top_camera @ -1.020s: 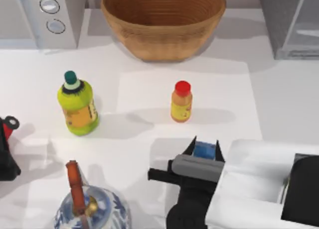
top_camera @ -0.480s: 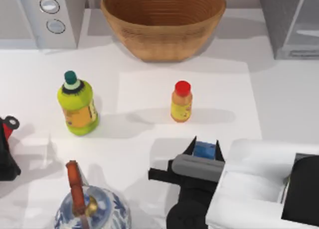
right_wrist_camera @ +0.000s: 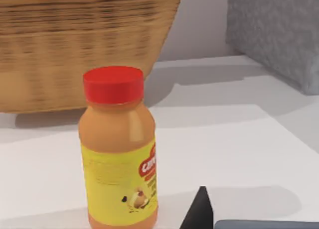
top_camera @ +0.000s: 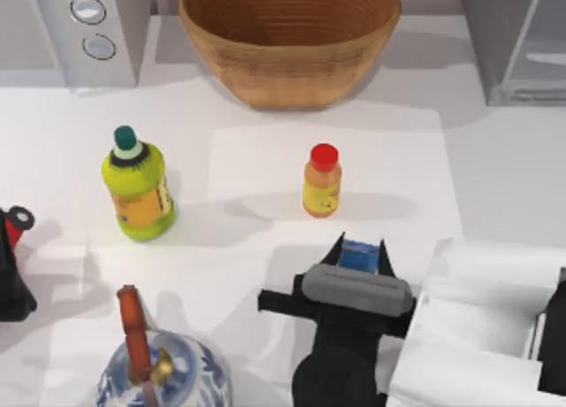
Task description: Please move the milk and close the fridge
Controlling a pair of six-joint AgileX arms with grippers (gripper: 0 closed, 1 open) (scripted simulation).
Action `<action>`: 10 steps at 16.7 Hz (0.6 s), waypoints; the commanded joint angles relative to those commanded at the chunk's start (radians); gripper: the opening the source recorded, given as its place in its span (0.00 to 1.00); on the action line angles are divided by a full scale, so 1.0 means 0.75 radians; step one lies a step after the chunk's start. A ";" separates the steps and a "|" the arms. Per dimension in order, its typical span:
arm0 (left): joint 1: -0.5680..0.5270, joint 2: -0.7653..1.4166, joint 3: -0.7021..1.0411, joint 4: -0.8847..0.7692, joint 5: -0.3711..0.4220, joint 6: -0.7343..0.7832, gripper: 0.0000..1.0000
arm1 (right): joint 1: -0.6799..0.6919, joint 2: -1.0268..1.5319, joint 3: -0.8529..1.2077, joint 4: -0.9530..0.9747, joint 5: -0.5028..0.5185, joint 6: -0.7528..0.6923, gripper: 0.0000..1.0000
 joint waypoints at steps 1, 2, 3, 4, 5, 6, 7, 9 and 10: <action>0.000 0.000 0.000 0.000 0.000 0.000 1.00 | 0.000 -0.033 -0.007 -0.030 -0.003 0.000 0.00; 0.000 0.000 0.000 0.000 0.000 0.000 1.00 | 0.001 -0.060 -0.014 -0.059 -0.003 -0.004 0.00; 0.000 0.000 0.000 0.000 0.000 0.000 1.00 | 0.000 -0.082 -0.025 -0.078 0.002 -0.006 0.00; 0.000 0.000 0.000 0.000 0.000 0.000 1.00 | -0.003 -0.096 -0.034 -0.086 0.008 -0.004 0.00; 0.000 0.000 0.000 0.000 0.000 0.000 1.00 | -0.005 -0.099 -0.037 -0.088 0.011 -0.003 0.00; 0.000 0.000 0.000 0.000 0.000 0.000 1.00 | -0.005 -0.099 -0.037 -0.088 0.011 -0.003 0.00; 0.000 0.000 0.000 0.000 0.000 0.000 1.00 | -0.005 -0.099 -0.037 -0.088 0.011 -0.003 0.00; 0.000 0.000 0.000 0.000 0.000 0.000 1.00 | -0.005 -0.096 -0.032 -0.085 0.009 -0.001 0.00; 0.000 0.000 0.000 0.000 0.000 0.000 1.00 | -0.018 -0.109 -0.026 -0.084 -0.005 -0.004 0.00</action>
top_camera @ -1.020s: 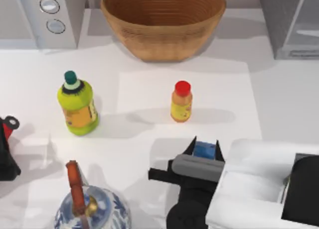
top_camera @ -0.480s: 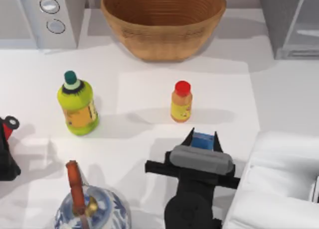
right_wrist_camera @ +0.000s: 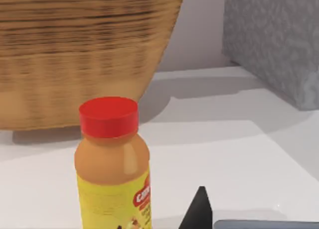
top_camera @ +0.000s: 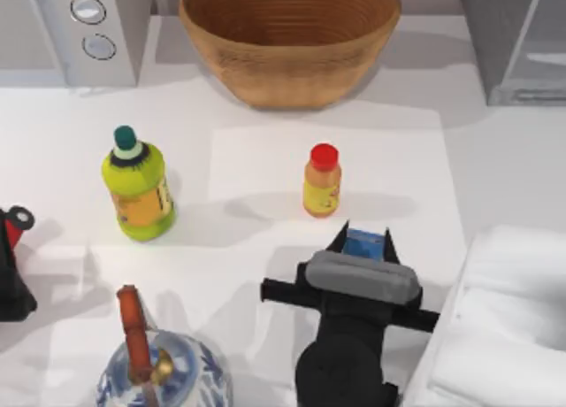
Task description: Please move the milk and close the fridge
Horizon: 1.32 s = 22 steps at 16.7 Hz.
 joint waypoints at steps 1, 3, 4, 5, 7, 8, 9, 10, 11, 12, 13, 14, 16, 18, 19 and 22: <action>0.000 0.000 0.000 0.000 0.000 0.000 1.00 | -0.025 -0.025 0.009 0.001 -0.028 -0.007 0.00; 0.000 0.000 0.000 0.000 0.000 0.000 1.00 | -0.110 -0.106 0.020 -0.002 -0.119 -0.027 0.00; 0.000 0.000 0.000 0.000 0.000 0.000 1.00 | -0.168 -0.158 0.020 -0.007 -0.181 -0.039 0.00; 0.000 0.000 0.000 0.000 0.000 0.000 1.00 | -0.234 -0.216 0.014 -0.013 -0.252 -0.052 0.00; 0.000 0.000 0.000 0.000 0.000 0.000 1.00 | -0.383 -0.342 -0.013 -0.036 -0.419 -0.078 0.00; 0.000 0.000 0.000 0.000 0.000 0.000 1.00 | -0.465 -0.406 -0.034 -0.053 -0.514 -0.090 0.00; 0.000 0.000 0.000 0.000 0.000 0.000 1.00 | -0.550 -0.467 -0.058 -0.073 -0.614 -0.101 0.00; 0.000 0.000 0.000 0.000 0.000 0.000 1.00 | -0.639 -0.525 -0.085 -0.095 -0.718 -0.111 0.00; 0.000 0.000 0.000 0.000 0.000 0.000 1.00 | -0.729 -0.579 -0.114 -0.121 -0.825 -0.119 0.00; 0.000 0.000 0.000 0.000 0.000 0.000 1.00 | -0.818 -0.628 -0.143 -0.149 -0.933 -0.124 0.00; 0.000 0.000 0.000 0.000 0.000 0.000 1.00 | -0.906 -0.674 -0.174 -0.181 -1.040 -0.128 0.00; 0.000 0.000 0.000 0.000 0.000 0.000 1.00 | -0.991 -0.717 -0.204 -0.216 -1.146 -0.129 0.00; 0.000 0.000 0.000 0.000 0.000 0.000 1.00 | -1.148 -0.798 -0.263 -0.292 -1.343 -0.123 0.00; 0.000 0.000 0.000 0.000 0.000 0.000 1.00 | -1.280 -0.869 -0.318 -0.370 -1.517 -0.110 0.00; 0.000 0.000 0.000 0.000 0.000 0.000 1.00 | -1.336 -0.900 -0.343 -0.406 -1.592 -0.102 0.00; 0.000 0.000 0.000 0.000 0.000 0.000 1.00 | -1.458 -0.964 -0.395 -0.486 -1.754 -0.077 0.00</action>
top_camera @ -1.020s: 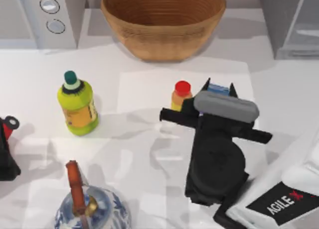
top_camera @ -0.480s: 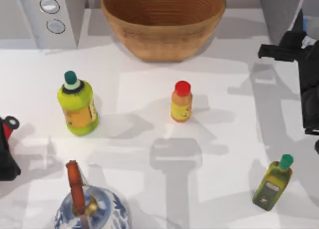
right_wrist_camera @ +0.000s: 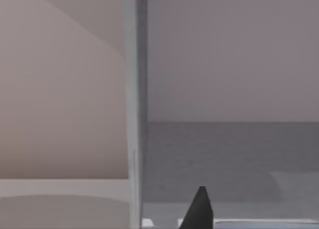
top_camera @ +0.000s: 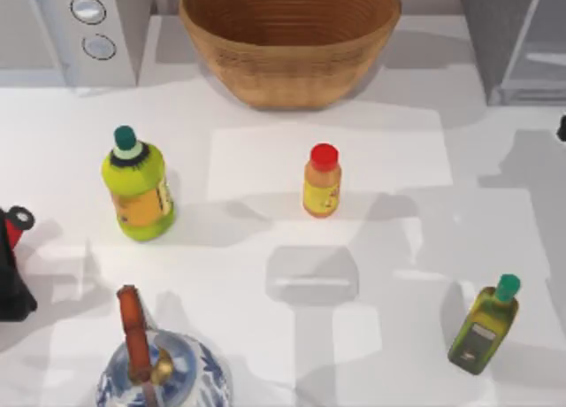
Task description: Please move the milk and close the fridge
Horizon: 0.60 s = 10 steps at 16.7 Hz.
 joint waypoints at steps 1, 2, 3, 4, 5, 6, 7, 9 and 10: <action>0.000 0.000 0.000 0.000 0.000 0.000 1.00 | -0.023 -0.011 -0.009 -0.014 -0.029 0.006 0.00; 0.000 0.000 0.000 0.000 0.000 0.000 1.00 | -0.035 -0.017 -0.014 -0.022 -0.044 0.009 0.00; 0.000 0.000 0.000 0.000 0.000 0.000 1.00 | -0.036 -0.018 -0.014 -0.023 -0.045 0.010 0.00; 0.000 0.000 0.000 0.000 0.000 0.000 1.00 | -0.036 -0.018 -0.014 -0.023 -0.045 0.010 0.00; 0.000 0.000 0.000 0.000 0.000 0.000 1.00 | -0.036 -0.018 -0.014 -0.023 -0.045 0.010 0.00; 0.000 0.000 0.000 0.000 0.000 0.000 1.00 | -0.031 -0.012 -0.009 -0.020 -0.043 0.010 0.00; 0.000 0.000 0.000 0.000 0.000 0.000 1.00 | -0.033 -0.009 -0.006 -0.021 -0.044 0.010 0.00; 0.000 0.000 0.000 0.000 0.000 0.000 1.00 | -0.059 0.036 0.038 -0.035 -0.064 0.008 0.00; 0.000 0.000 0.000 0.000 0.000 0.000 1.00 | -0.078 0.080 0.080 -0.047 -0.080 0.006 0.00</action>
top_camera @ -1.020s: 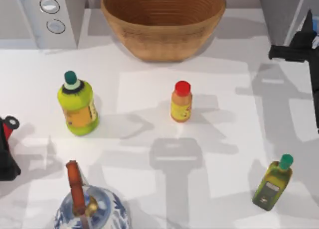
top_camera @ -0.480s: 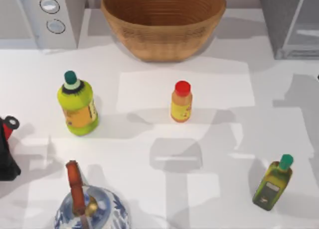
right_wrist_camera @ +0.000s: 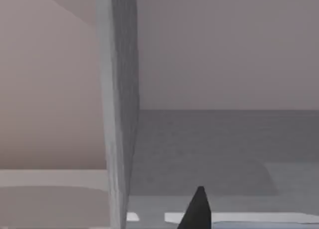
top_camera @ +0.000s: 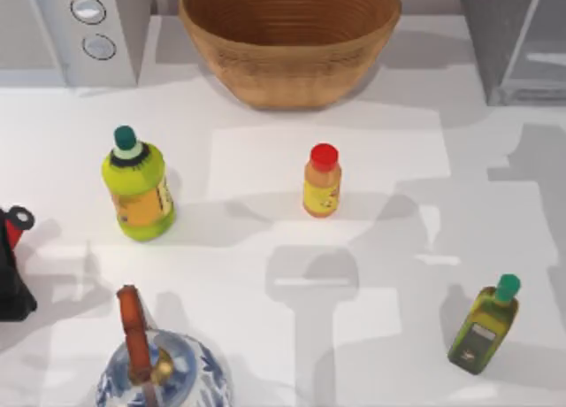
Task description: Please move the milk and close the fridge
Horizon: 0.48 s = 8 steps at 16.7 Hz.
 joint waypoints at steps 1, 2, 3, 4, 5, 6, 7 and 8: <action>0.000 0.000 0.000 0.000 0.000 0.000 1.00 | -0.020 0.055 0.055 -0.012 -0.016 -0.002 0.00; 0.000 0.000 0.000 0.000 0.000 0.000 1.00 | -0.042 0.124 0.125 -0.022 -0.030 -0.003 0.00; 0.000 0.000 0.000 0.000 0.000 0.000 1.00 | -0.064 0.204 0.208 -0.034 -0.045 -0.004 0.00; 0.000 0.000 0.000 0.000 0.000 0.000 1.00 | -0.086 0.293 0.306 -0.049 -0.058 -0.004 0.00; 0.000 0.000 0.000 0.000 0.000 0.000 1.00 | -0.106 0.387 0.417 -0.060 -0.071 -0.004 0.00; 0.000 0.000 0.000 0.000 0.000 0.000 1.00 | -0.125 0.481 0.533 -0.068 -0.084 -0.005 0.00; 0.000 0.000 0.000 0.000 0.000 0.000 1.00 | -0.143 0.568 0.644 -0.077 -0.098 -0.005 0.00; 0.000 0.000 0.000 0.000 0.000 0.000 1.00 | -0.161 0.643 0.746 -0.091 -0.114 -0.006 0.00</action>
